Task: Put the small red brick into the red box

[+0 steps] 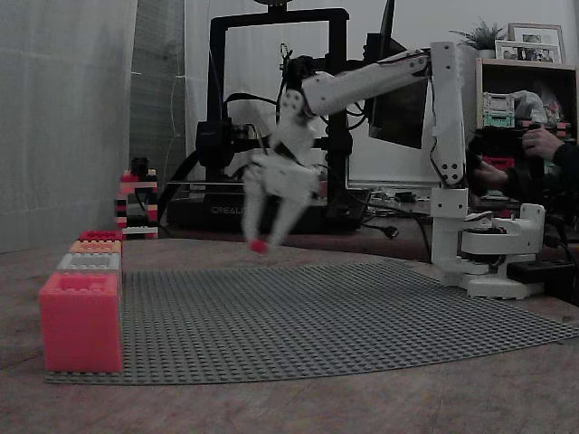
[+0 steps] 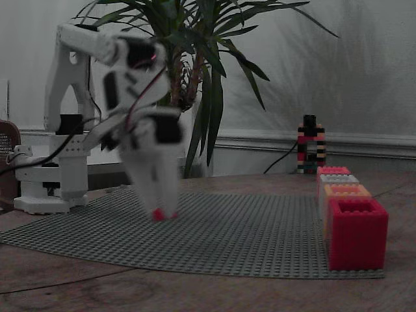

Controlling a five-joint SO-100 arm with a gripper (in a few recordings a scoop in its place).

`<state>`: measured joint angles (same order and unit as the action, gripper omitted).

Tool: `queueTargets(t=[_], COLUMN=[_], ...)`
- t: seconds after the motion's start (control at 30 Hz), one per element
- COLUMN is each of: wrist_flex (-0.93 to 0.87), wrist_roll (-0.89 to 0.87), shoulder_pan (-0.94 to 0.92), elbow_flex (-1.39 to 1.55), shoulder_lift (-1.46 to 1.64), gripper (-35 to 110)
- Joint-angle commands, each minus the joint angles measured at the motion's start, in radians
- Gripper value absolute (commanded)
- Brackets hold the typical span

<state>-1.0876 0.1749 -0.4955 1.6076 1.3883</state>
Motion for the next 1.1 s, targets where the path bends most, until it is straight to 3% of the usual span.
queueTargets(t=[0.0,0.6,1.07], wrist_flex=[-0.005,0.107,0.193], wrist_roll=[-0.026,-0.11,-0.075], shoulder_pan=[0.066,0.19,0.238], elbow_flex=[-0.293,-1.144,-1.258], shoulder_lift=[-0.049,-0.609,-0.778], gripper=[0,0,0])
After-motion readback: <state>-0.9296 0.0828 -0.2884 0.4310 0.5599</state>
